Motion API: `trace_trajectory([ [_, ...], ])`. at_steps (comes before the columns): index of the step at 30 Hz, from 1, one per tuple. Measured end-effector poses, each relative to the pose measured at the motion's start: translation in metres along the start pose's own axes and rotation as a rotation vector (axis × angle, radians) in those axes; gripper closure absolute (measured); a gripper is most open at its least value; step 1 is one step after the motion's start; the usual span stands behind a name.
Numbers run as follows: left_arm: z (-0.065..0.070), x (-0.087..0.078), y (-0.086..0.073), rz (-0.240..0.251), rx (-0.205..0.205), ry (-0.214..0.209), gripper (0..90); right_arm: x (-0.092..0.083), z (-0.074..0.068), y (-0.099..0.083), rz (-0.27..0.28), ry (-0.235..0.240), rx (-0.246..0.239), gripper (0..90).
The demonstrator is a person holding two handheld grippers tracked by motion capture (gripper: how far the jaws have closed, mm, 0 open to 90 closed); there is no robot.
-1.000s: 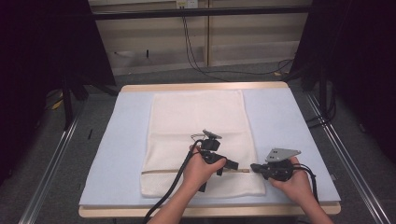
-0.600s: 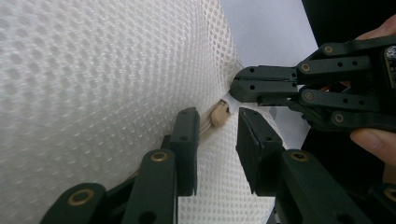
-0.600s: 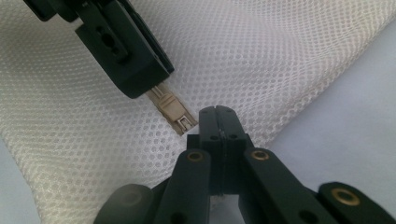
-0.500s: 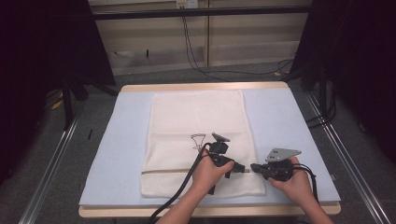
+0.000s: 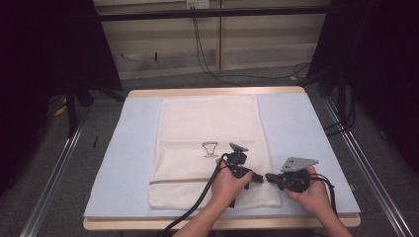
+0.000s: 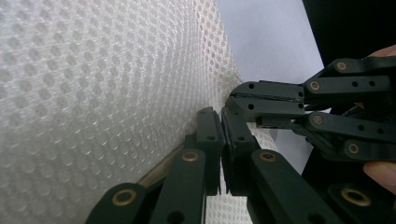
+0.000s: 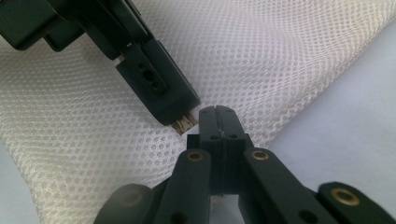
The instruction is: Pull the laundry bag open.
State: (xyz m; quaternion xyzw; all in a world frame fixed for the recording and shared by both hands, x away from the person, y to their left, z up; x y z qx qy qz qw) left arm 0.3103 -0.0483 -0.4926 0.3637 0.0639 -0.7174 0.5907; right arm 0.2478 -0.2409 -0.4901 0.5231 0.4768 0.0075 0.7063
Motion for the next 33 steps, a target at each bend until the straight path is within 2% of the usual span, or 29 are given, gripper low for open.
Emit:
trace_trajectory([
  [3, -0.002, -0.003, 0.000, 0.003, -0.027, -0.006, 87.3, 0.000, 0.000, 0.000, -0.002, 0.002, -0.001, 90.0],
  [13, -0.009, -0.017, 0.000, -0.012, -0.018, -0.008, 87.3, 0.000, 0.001, 0.000, -0.002, 0.010, 0.006, 90.0],
  [14, -0.009, -0.017, 0.000, -0.015, -0.030, -0.013, 87.2, 0.000, 0.001, 0.000, -0.003, 0.010, 0.009, 90.0],
  [15, -0.009, -0.018, -0.001, -0.010, -0.031, 0.000, 87.3, 0.000, 0.001, 0.000, -0.003, 0.011, 0.008, 90.0],
  [16, -0.010, -0.019, -0.001, -0.009, -0.039, -0.018, 87.3, 0.000, 0.001, 0.000, -0.002, 0.011, 0.009, 90.0],
  [17, -0.011, -0.020, -0.001, -0.012, -0.027, -0.012, 87.3, 0.000, 0.001, 0.000, -0.002, 0.011, 0.009, 90.0],
  [20, -0.011, -0.021, -0.001, -0.007, -0.044, -0.011, 87.3, 0.000, 0.002, 0.000, -0.002, 0.010, 0.009, 90.0],
  [24, -0.013, -0.024, -0.001, -0.016, -0.038, -0.008, 87.3, 0.000, 0.002, 0.000, -0.003, 0.013, 0.019, 90.0],
  [25, -0.013, -0.025, -0.001, -0.019, -0.041, -0.019, 87.3, 0.000, 0.002, 0.000, -0.003, 0.016, 0.021, 90.0],
  [26, -0.014, -0.026, -0.001, -0.021, -0.034, -0.006, 87.3, 0.000, 0.002, 0.000, -0.002, 0.016, 0.024, 90.0],
  [27, -0.014, -0.026, -0.001, -0.019, -0.036, -0.020, 87.3, 0.000, 0.002, 0.000, -0.003, 0.015, 0.024, 90.0],
  [30, -0.015, -0.029, -0.001, -0.022, -0.037, -0.011, 87.3, 0.000, 0.002, 0.000, -0.004, 0.016, 0.024, 90.0],
  [31, -0.015, -0.030, -0.001, -0.023, -0.053, -0.025, 87.3, 0.000, 0.002, 0.000, -0.004, 0.016, 0.023, 90.0],
  [33, -0.016, -0.031, -0.001, -0.018, -0.052, -0.024, 87.3, 0.000, 0.002, 0.000, -0.003, 0.017, 0.017, 90.0],
])
Point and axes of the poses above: each handheld gripper's, and its own axes: x roughly forward along the jaws, y roughly out of its top, z roughly to its right, the point moved 1 cm from there along x, roughly forward along the jaws, and after that the axes turned 2 degrees about -y, right-handed, at the moved point
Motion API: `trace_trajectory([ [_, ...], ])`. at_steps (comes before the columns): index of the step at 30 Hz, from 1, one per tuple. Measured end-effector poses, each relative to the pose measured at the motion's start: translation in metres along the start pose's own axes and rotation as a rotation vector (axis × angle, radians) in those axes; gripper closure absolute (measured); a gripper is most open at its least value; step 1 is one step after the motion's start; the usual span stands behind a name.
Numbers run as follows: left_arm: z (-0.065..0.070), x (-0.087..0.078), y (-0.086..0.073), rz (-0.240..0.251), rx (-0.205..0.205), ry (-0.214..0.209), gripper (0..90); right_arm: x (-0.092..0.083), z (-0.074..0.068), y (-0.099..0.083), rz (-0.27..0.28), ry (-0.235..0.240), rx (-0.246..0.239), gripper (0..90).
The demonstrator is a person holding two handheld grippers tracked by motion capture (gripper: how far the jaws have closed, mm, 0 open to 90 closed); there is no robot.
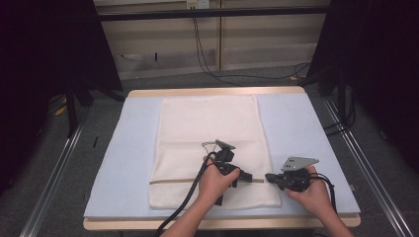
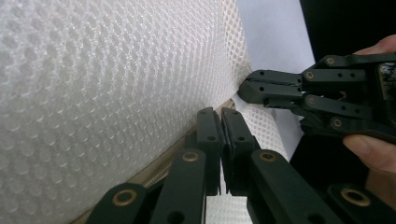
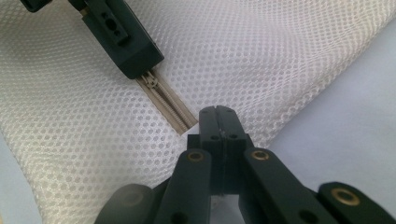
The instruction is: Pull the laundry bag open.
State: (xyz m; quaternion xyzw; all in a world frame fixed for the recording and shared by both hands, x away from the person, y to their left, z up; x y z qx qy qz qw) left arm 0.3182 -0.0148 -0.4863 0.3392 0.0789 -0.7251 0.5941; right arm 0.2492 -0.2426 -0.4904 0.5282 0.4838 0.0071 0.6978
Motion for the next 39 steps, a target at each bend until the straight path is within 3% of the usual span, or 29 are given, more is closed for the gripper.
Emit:
trace_trajectory([
  [26, -0.0021, -0.0071, -0.0023, -0.005, -0.005, 0.011, 87.3, 0.0000, -0.0002, 0.0002, -0.001, 0.001, 0.003, 90.0],
  [35, -0.0042, -0.0098, -0.0027, -0.016, 0.014, 0.009, 87.3, 0.0000, -0.0004, 0.0003, -0.002, -0.001, 0.008, 90.0],
  [39, -0.0040, -0.0097, -0.0033, -0.012, -0.001, 0.010, 87.3, 0.0000, -0.0005, 0.0004, -0.003, -0.001, 0.008, 90.0],
])
Point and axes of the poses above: each handheld gripper's, and its own axes: x roughly forward along the jaws, y roughly out of its top, z roughly to its right, the point moved 1 cm from there along x, roughly forward along the jaws, and after that the axes turned 2 degrees about -y, right-handed, at the moved point
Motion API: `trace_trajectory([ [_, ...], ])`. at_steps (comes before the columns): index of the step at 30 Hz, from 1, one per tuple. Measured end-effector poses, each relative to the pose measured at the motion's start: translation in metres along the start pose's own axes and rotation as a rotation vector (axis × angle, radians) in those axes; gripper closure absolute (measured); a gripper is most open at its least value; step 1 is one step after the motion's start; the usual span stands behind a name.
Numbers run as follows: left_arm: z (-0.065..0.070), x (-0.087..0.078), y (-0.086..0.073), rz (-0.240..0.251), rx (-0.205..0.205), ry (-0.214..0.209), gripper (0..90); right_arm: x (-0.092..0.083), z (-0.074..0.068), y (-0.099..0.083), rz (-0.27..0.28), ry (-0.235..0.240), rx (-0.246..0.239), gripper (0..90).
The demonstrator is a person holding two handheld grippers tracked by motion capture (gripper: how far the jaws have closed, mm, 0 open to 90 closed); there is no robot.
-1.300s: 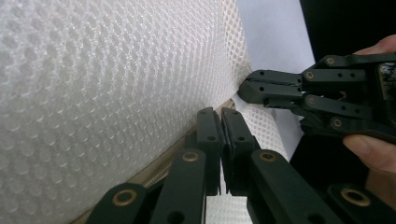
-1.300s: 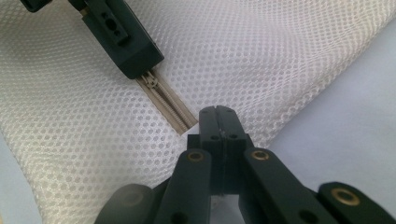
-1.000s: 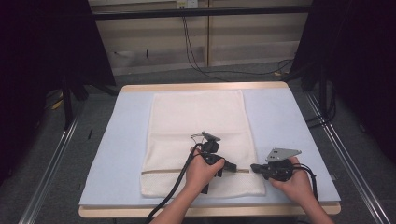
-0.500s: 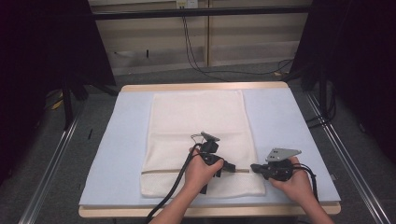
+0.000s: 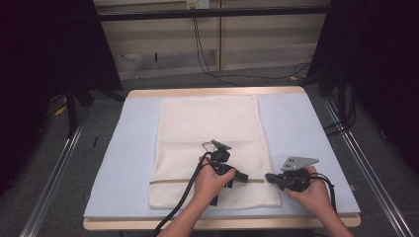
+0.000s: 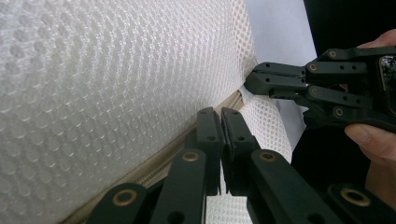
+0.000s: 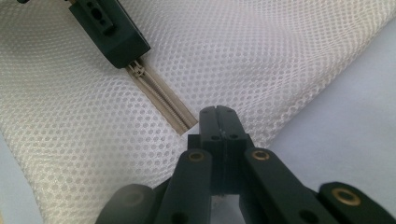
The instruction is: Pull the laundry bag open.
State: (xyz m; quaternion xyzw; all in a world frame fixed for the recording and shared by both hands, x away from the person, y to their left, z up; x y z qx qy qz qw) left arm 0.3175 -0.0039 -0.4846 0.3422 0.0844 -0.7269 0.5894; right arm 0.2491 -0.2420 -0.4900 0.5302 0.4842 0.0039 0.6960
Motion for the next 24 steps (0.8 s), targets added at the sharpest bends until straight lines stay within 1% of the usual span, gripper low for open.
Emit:
trace_trajectory([
  [1, 0.0000, 0.0000, -0.0002, 0.007, 0.001, 0.010, 87.3, 0.0000, -0.0001, 0.0000, -0.001, -0.001, 0.000, 90.0],
  [2, -0.0003, -0.0001, -0.0004, 0.010, -0.002, -0.008, 87.3, 0.0000, -0.0001, 0.0001, -0.001, 0.001, -0.001, 90.0],
  [3, -0.0010, -0.0007, -0.0006, 0.011, 0.008, -0.009, 87.3, 0.0001, 0.0000, 0.0002, -0.002, 0.000, 0.000, 90.0],
  [4, -0.0011, -0.0019, -0.0007, -0.003, 0.011, -0.008, 87.3, 0.0000, -0.0002, 0.0003, -0.004, 0.000, 0.004, 90.0],
  [5, -0.0003, -0.0022, -0.0010, 0.003, 0.002, -0.009, 87.3, 0.0000, -0.0001, 0.0004, -0.004, 0.000, 0.004, 90.0],
  [6, -0.0007, -0.0021, -0.0012, 0.014, 0.002, -0.007, 87.3, 0.0001, 0.0000, 0.0004, -0.004, 0.000, 0.003, 90.0],
  [7, -0.0018, -0.0032, -0.0009, 0.010, 0.012, -0.005, 87.3, 0.0002, 0.0001, 0.0006, -0.005, 0.001, 0.002, 90.0],
  [8, -0.0020, -0.0034, -0.0011, 0.008, 0.006, -0.013, 87.3, 0.0002, 0.0000, 0.0007, -0.006, 0.000, -0.001, 90.0],
  [11, -0.0021, -0.0035, -0.0013, 0.009, 0.005, -0.015, 87.3, 0.0003, 0.0005, 0.0005, -0.003, 0.002, 0.002, 90.0],
  [12, -0.0017, -0.0033, -0.0018, 0.014, -0.005, -0.017, 87.3, 0.0003, 0.0010, 0.0005, -0.005, 0.007, 0.008, 90.0],
  [14, -0.0018, -0.0033, -0.0023, 0.017, -0.008, -0.019, 87.3, 0.0004, 0.0016, 0.0007, -0.005, 0.014, 0.010, 90.0],
  [15, -0.0015, -0.0033, -0.0024, 0.019, -0.011, -0.018, 87.3, 0.0005, 0.0019, 0.0009, -0.005, 0.014, 0.007, 90.0],
  [16, -0.0028, -0.0047, -0.0023, 0.012, -0.002, -0.006, 87.3, 0.0005, 0.0020, 0.0009, -0.006, 0.014, 0.005, 90.0],
  [17, -0.0033, -0.0050, -0.0022, 0.011, 0.000, -0.009, 87.3, 0.0005, 0.0021, 0.0009, -0.006, 0.015, 0.006, 90.0],
  [18, -0.0034, -0.0056, -0.0020, 0.014, -0.006, -0.022, 87.3, 0.0004, 0.0023, 0.0009, -0.006, 0.017, 0.006, 90.0],
  [19, -0.0035, -0.0066, -0.0021, 0.008, -0.011, -0.019, 87.3, 0.0004, 0.0020, 0.0010, -0.008, 0.012, 0.008, 90.0],
  [20, -0.0046, -0.0083, -0.0019, 0.000, -0.004, -0.014, 87.3, 0.0005, 0.0023, 0.0010, -0.008, 0.011, 0.008, 90.0],
  [21, -0.0045, -0.0084, -0.0024, 0.011, -0.011, -0.010, 87.3, 0.0005, 0.0023, 0.0010, -0.008, 0.012, 0.009, 90.0],
  [22, -0.0043, -0.0090, -0.0024, 0.011, -0.020, -0.026, 87.3, 0.0005, 0.0023, 0.0010, -0.008, 0.012, 0.009, 90.0],
  [23, -0.0052, -0.0099, -0.0024, 0.007, -0.004, -0.013, 87.3, 0.0004, 0.0024, 0.0010, -0.009, 0.013, 0.009, 90.0],
  [24, -0.0050, -0.0096, -0.0028, 0.015, -0.005, -0.013, 87.3, 0.0004, 0.0025, 0.0011, -0.010, 0.014, 0.010, 90.0],
])
Point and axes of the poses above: each handheld gripper's, and its own axes: x roughly forward along the jaws, y roughly out of its top, z roughly to its right, the point moved 1 cm from there along x, roughly forward along the jaws, and after that the axes turned 2 degrees about -y, right-handed, at the moved point
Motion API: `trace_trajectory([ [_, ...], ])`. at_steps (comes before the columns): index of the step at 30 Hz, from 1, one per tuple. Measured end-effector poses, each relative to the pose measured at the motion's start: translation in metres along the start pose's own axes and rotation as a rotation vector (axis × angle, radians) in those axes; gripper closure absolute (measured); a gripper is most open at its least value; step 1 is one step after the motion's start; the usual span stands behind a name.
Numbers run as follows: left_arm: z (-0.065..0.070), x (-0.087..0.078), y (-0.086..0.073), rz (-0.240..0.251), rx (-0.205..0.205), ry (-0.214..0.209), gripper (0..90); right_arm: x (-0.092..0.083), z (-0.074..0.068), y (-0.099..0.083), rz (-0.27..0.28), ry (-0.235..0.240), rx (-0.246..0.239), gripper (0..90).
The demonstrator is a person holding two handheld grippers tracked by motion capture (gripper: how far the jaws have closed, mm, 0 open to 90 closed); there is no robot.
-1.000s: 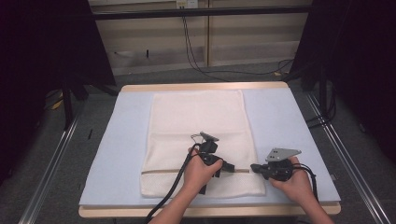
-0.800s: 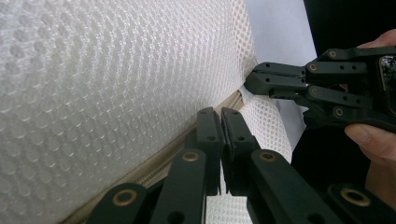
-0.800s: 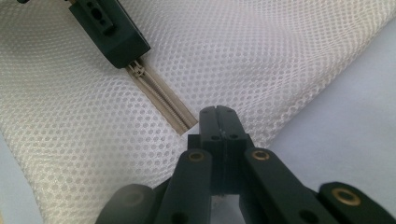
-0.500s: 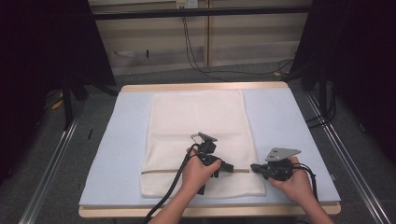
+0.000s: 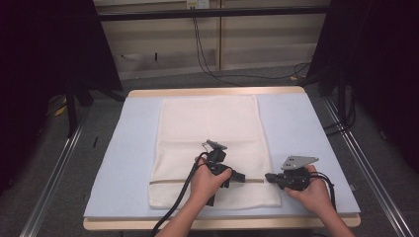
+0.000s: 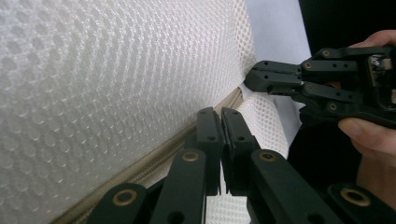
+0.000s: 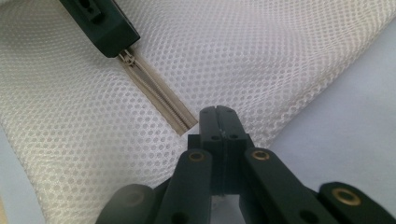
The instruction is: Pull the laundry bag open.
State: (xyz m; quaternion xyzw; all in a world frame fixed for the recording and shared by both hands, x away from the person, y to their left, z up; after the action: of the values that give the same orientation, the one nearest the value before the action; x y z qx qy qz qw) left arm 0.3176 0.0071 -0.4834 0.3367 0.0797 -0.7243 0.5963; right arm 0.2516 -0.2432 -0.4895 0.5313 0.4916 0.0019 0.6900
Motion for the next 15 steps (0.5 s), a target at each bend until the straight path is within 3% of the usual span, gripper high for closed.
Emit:
trace_trajectory([
  [8, -0.0009, -0.0014, 0.0000, -0.007, -0.016, -0.013, 87.3, 0.0001, -0.0004, -0.0001, 0.003, 0.000, -0.009, 90.0],
  [15, -0.0042, -0.0042, -0.0006, -0.004, -0.009, 0.003, 87.3, 0.0002, -0.0001, -0.0001, 0.002, 0.002, -0.007, 90.0],
])
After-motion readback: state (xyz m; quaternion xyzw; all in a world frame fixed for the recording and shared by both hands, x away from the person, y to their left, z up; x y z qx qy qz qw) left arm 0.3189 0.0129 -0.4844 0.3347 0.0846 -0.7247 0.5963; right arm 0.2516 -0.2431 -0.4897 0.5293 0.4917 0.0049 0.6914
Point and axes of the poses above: each handheld gripper's, and its own axes: x roughly forward along the jaws, y roughly out of its top, z roughly to its right, the point moved 1 cm from there along x, roughly forward along the jaws, and after that the axes turned 2 degrees about -y, right-handed, at the moved point
